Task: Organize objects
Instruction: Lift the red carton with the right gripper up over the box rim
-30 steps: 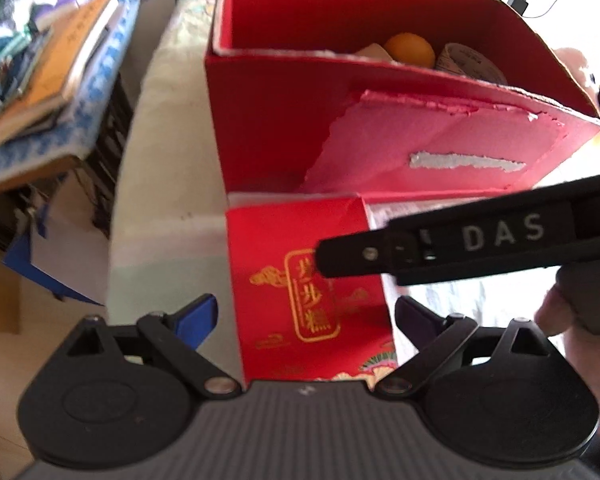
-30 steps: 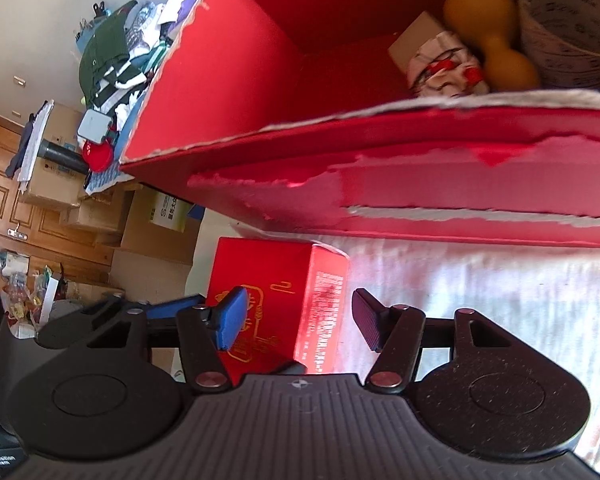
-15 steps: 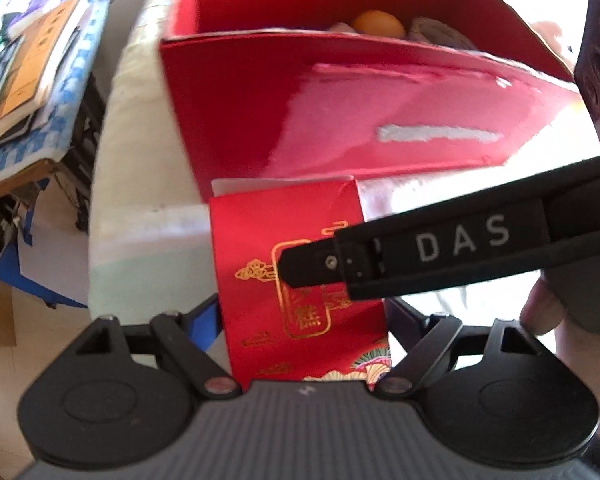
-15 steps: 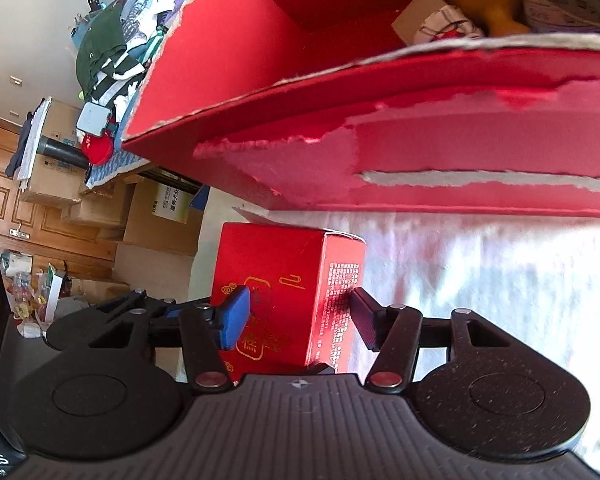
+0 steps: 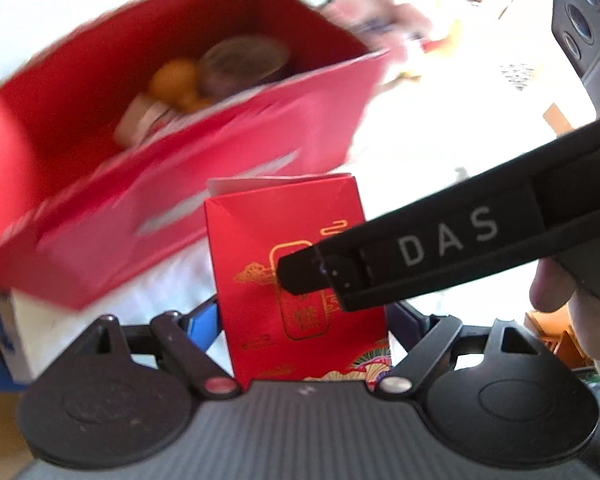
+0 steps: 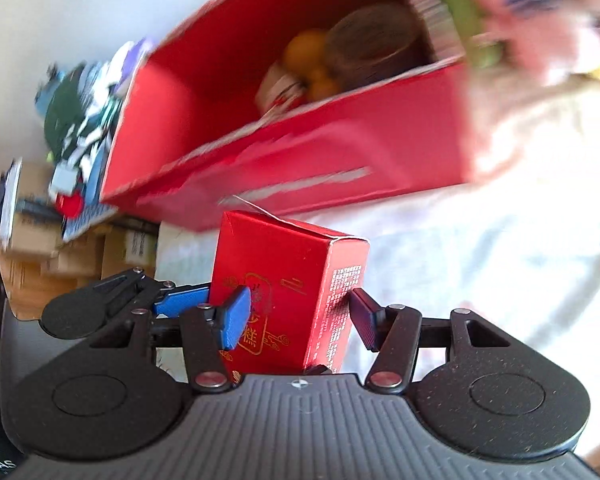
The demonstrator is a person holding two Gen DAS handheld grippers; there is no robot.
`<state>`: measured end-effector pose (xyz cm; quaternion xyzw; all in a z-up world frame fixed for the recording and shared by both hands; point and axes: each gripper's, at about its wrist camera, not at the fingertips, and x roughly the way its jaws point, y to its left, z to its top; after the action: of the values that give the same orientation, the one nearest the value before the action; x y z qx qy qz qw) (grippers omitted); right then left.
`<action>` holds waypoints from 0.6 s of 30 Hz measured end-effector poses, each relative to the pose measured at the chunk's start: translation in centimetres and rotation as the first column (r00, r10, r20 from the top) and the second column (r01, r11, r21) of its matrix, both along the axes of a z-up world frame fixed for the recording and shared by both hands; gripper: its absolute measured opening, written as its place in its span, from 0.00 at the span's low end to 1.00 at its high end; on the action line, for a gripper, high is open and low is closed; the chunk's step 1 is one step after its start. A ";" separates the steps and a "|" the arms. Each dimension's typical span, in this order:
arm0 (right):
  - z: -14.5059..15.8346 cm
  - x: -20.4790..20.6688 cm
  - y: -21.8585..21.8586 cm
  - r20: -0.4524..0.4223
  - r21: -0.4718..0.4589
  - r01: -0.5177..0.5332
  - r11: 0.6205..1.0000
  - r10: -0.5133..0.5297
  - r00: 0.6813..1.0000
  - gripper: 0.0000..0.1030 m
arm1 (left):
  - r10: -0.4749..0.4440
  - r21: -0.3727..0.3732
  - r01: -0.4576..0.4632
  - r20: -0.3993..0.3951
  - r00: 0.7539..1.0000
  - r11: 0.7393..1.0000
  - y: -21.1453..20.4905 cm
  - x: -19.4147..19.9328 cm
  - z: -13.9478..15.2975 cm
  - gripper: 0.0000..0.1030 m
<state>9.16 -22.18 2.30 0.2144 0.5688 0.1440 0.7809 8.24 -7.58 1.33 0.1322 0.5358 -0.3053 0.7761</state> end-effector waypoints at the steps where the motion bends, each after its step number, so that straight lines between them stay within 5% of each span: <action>1: 0.4 -0.3 -0.8 0.010 -0.004 0.019 1.000 -0.019 1.000 0.56 | -0.016 -0.005 0.016 0.009 1.000 1.000 -0.9 -0.1 0.5 0.82; 9: 5.0 -2.2 -5.4 0.121 -0.034 0.115 0.993 -0.110 0.986 0.56 | -0.120 -0.057 0.127 0.119 0.986 0.990 -6.1 -1.4 4.8 0.82; 18: 10.5 -0.7 -5.8 0.360 -0.055 0.082 0.995 -0.057 0.931 0.57 | -0.045 -0.134 0.089 0.297 0.954 0.987 -7.1 1.7 10.2 0.82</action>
<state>8.48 -27.94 12.77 0.1774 0.4137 0.1331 0.8830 9.93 -14.66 11.49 0.1369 0.3862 -0.3469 0.8437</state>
